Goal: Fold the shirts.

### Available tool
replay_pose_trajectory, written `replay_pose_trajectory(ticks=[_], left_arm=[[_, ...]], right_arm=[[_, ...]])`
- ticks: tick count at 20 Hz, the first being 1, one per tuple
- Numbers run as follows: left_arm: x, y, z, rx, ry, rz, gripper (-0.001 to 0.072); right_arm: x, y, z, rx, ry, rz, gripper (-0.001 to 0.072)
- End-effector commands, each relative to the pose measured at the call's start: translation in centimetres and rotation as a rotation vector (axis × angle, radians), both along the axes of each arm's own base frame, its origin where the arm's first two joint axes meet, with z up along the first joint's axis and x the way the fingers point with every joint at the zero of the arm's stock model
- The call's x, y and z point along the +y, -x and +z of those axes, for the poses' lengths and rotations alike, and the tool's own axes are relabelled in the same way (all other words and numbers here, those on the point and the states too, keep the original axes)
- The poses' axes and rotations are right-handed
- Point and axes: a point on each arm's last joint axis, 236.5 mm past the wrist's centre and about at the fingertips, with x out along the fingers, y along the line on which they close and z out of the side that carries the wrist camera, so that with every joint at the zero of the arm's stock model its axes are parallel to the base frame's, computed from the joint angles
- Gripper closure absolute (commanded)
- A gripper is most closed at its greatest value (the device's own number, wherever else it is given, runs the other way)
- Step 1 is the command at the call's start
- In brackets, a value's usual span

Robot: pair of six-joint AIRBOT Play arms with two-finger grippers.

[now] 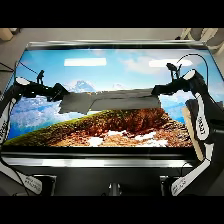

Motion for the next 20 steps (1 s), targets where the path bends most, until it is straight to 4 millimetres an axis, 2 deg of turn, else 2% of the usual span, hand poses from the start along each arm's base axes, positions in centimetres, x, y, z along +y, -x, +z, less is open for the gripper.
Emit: replay_pose_trajectory(ticks=[1, 3, 6, 9, 12, 13, 14, 15, 16, 17, 18, 20], left_arm=[[-1.6, 2.0, 3.2, -0.016, 0.029, -0.121, 0.0261], [-2.7, 1.8, 6.2, -0.098, 0.006, -0.142, 0.0260], [-4.9, 2.0, 9.9, -0.207, -0.021, -0.191, 0.0261], [-7.1, 3.0, 12.1, -0.258, -0.026, -0.242, 0.0261], [-8.5, 3.6, 13.5, -0.288, -0.027, -0.270, 0.0261], [-8.9, 3.7, 13.5, -0.288, -0.026, -0.278, 0.0261], [-9.3, 3.8, 13.4, -0.286, -0.024, -0.286, 0.0261], [-9.7, 3.9, 13.3, -0.284, -0.023, -0.295, 0.0261], [-10.3, 4.1, 13.0, -0.280, -0.020, -0.307, 0.0266], [-11.0, 4.1, 12.8, -0.279, -0.019, -0.318, 0.0268], [-11.9, 4.1, 12.4, -0.282, -0.018, -0.327, 0.0279], [-14.2, 3.4, 11.3, -0.296, -0.020, -0.334, 0.0669]], right_arm=[[-2.3, 0.7, 0.5, 0.031, -0.036, -0.061, 0.0020], [-1.6, 0.7, -0.3, 0.059, -0.110, -0.079, 0.0018], [1.7, -0.2, -1.2, 0.077, -0.261, -0.102, 0.0019], [3.2, -1.1, -2.2, 0.071, -0.297, -0.125, 0.0020], [4.1, 0.0, -3.7, 0.129, -0.254, -0.101, 0.0024], [4.7, 0.6, -4.0, 0.149, -0.244, -0.075, 0.0060], [4.9, 1.1, -4.2, 0.165, -0.238, -0.057, 0.0151], [5.2, 1.5, -4.2, 0.175, -0.239, -0.039, 0.0336], [5.4, 1.6, -4.0, 0.178, -0.249, -0.034, 0.0586], [5.8, 1.8, -3.5, 0.181, -0.266, -0.018, 0.0692], [6.2, 1.9, -2.4, 0.147, -0.275, 0.029, 0.0694], [7.4, 2.0, 1.1, 0.076, -0.307, 0.110, 0.0694]])
